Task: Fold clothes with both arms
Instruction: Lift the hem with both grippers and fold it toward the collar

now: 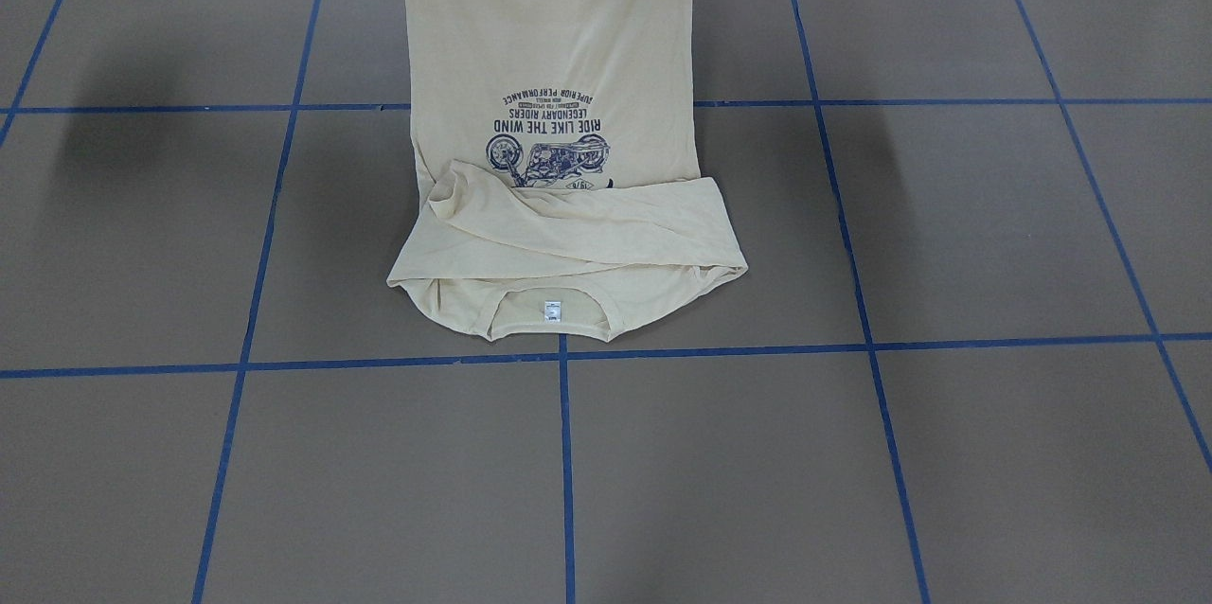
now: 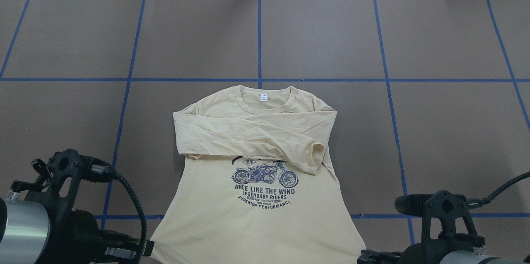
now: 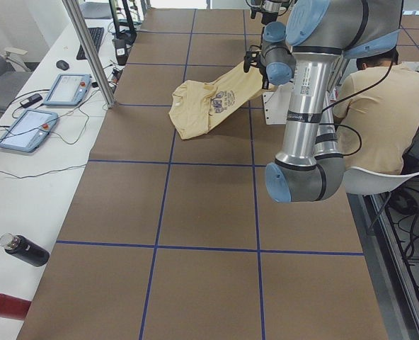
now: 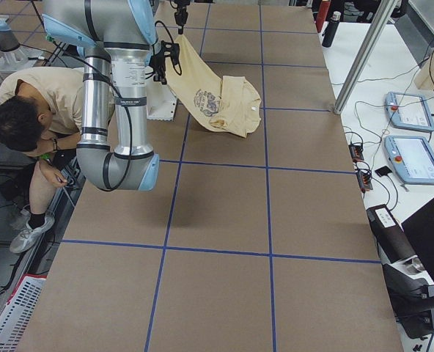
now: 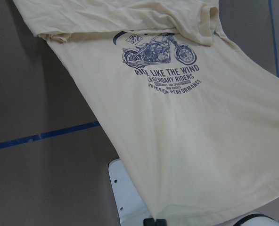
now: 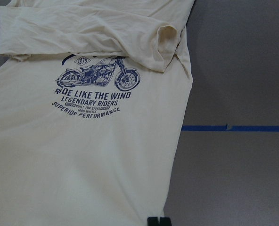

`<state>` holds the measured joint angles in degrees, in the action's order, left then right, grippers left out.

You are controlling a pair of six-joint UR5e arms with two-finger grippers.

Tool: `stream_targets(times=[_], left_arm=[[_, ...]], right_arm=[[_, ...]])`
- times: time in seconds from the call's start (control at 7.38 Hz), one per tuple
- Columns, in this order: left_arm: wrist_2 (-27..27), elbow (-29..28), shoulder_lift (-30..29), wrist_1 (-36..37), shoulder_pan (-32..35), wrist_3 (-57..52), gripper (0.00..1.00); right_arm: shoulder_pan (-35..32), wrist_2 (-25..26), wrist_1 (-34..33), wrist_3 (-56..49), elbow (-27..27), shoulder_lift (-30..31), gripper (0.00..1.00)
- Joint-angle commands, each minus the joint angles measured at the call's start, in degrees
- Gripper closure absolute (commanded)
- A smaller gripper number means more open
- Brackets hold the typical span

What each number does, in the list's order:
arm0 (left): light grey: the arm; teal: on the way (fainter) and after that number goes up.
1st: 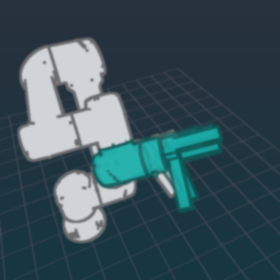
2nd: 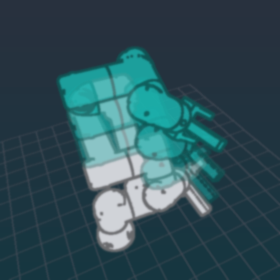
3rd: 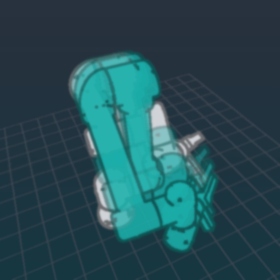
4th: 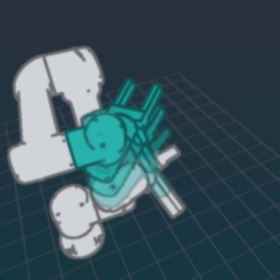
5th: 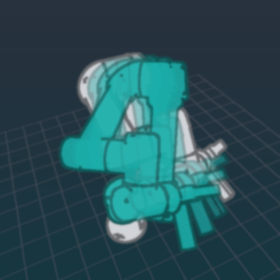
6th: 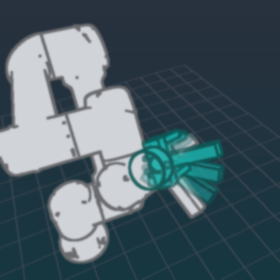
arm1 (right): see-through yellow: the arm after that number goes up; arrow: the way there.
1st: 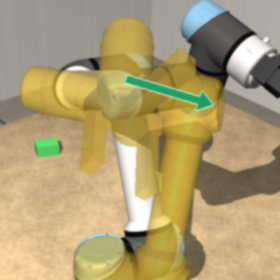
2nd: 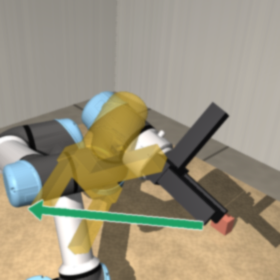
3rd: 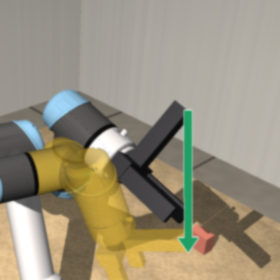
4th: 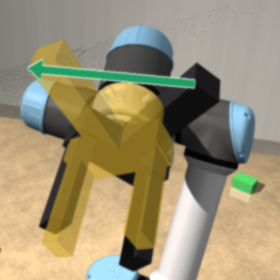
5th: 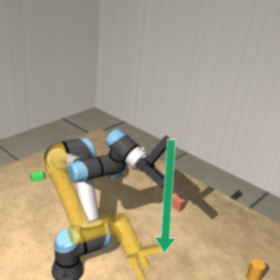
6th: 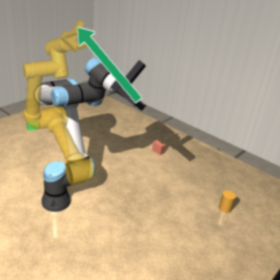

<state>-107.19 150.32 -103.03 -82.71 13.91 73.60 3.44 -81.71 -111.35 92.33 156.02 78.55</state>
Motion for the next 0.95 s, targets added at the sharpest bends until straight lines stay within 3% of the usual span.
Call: stream_targets(times=[0.0, 0.14, 0.27, 0.54, 0.81], left_arm=[[2.67, -7.53, -2.59, 0.27, 2.59, -0.04, 1.0], [6.78, -15.15, -6.62, 0.19, 3.31, -0.12, 1.0], [8.65, -20.45, -9.01, -0.16, 5.93, -0.65, 1.0], [9.02, -21.56, -9.21, -0.17, 10.85, -0.83, 1.0], [9.02, -21.65, -9.3, -0.25, 16.56, -0.83, 1.0]], right_arm=[[-7.96, 0.32, -0.18, -1.79, -9.25, -3.98, 1.0], [-13.84, 0.15, 0.34, -7.55, -20.12, -10.89, 1.0], [-18.16, 0.06, 2.78, -9.52, -24.93, -12.44, 1.0], [-24.24, -0.12, 12.0, -9.98, -32.32, -12.37, 1.0], [-28.82, -0.2, 14.23, -11.29, -33.41, -12.63, 1.0]])
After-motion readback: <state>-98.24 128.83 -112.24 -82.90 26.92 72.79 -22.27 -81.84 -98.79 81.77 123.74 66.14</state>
